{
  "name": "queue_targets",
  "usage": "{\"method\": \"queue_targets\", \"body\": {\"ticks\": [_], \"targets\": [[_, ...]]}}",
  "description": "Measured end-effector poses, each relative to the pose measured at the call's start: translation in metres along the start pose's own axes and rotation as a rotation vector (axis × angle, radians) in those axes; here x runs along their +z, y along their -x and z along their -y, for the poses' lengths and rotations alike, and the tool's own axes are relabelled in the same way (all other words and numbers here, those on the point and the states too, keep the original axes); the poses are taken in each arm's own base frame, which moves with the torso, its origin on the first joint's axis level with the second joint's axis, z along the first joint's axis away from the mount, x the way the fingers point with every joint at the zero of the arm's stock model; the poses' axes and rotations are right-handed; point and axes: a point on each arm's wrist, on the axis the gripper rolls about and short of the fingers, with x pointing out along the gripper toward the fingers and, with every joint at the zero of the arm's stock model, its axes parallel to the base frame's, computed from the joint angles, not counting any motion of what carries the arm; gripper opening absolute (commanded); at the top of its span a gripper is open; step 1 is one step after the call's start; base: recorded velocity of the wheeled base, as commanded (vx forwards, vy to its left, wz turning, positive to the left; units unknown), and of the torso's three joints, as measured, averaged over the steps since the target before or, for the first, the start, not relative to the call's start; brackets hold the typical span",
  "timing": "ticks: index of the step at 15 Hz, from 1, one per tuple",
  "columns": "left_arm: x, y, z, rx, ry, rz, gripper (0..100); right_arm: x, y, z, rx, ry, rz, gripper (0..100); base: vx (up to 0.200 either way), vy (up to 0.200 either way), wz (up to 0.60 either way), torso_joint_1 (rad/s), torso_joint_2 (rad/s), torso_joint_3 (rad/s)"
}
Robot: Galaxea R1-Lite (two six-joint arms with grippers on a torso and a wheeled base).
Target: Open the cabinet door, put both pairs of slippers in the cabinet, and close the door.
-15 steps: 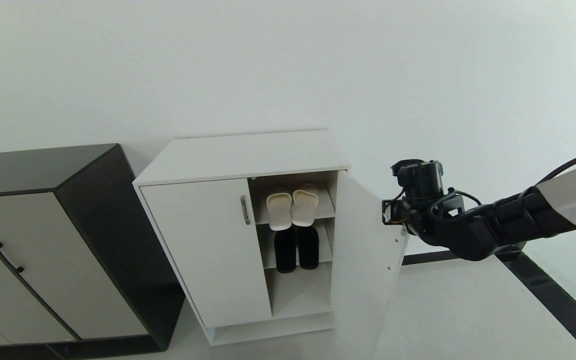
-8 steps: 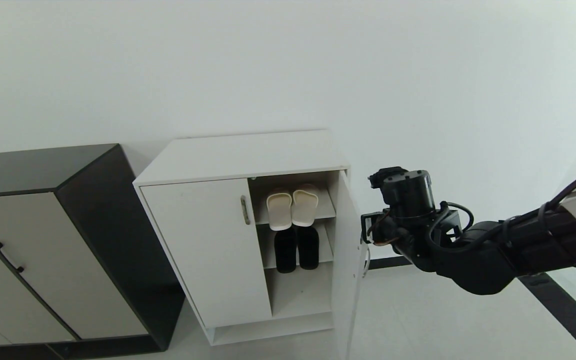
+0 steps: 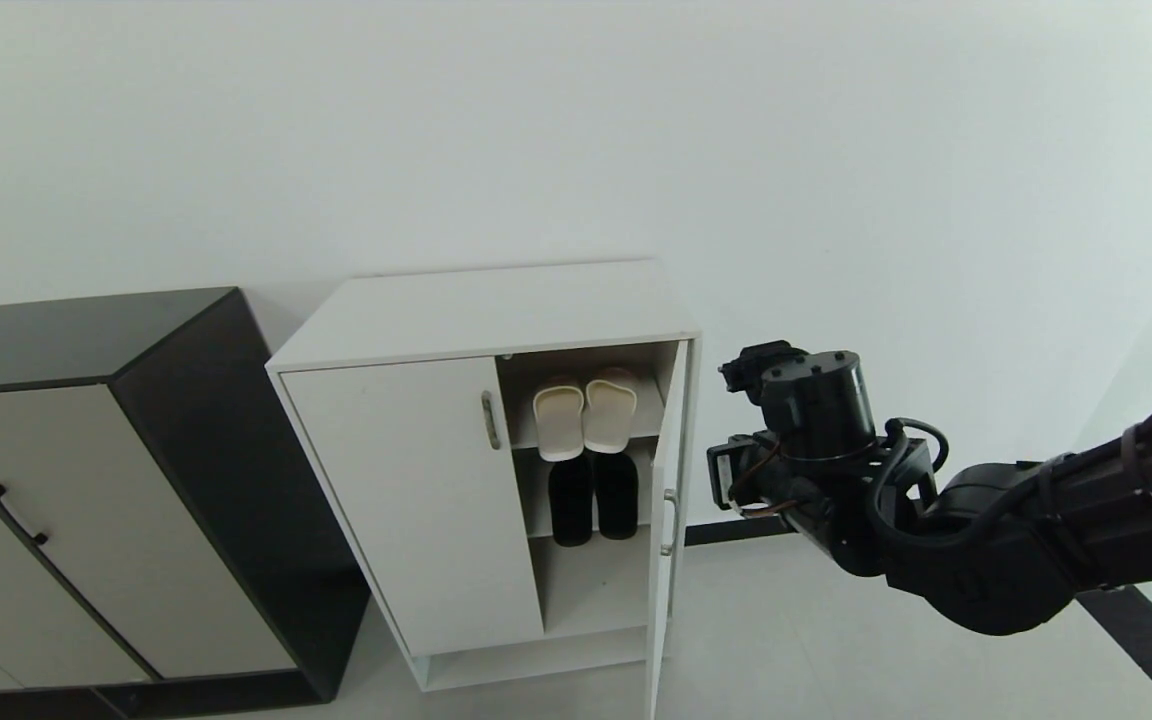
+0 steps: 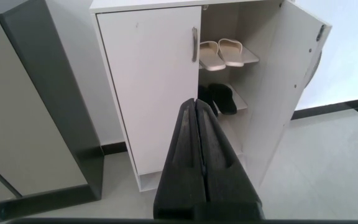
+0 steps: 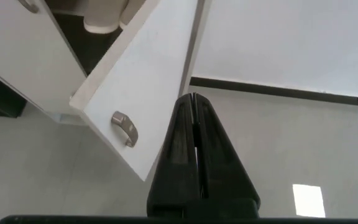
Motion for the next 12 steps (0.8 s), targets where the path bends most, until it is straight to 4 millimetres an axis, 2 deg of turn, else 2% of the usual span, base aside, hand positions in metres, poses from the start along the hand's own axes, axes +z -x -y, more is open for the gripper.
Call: {"method": "queue_targets", "body": {"ticks": [2,6,9,12], "targets": [[0.000,0.000,0.000,0.000,0.000,0.000,0,-0.001,0.001,0.000,0.001,0.003,-0.005,0,0.000,0.000,0.60,-0.005,0.00,0.000],[0.000,0.000,0.000,-0.001,0.000,0.000,0,-0.001,0.004,0.000,0.007,-0.001,0.010,0,0.000,0.000,0.00,0.000,0.00,0.000],[0.000,0.000,0.000,-0.002,0.000,0.000,0,0.005,0.015,0.002,0.018,0.008,0.036,0,0.000,0.000,0.00,0.000,0.00,0.000],[0.000,0.000,0.000,0.000,0.000,0.000,0,0.000,0.019,0.008,0.071,0.013,0.012,0,0.000,0.000,0.00,0.000,0.00,0.000]]}}
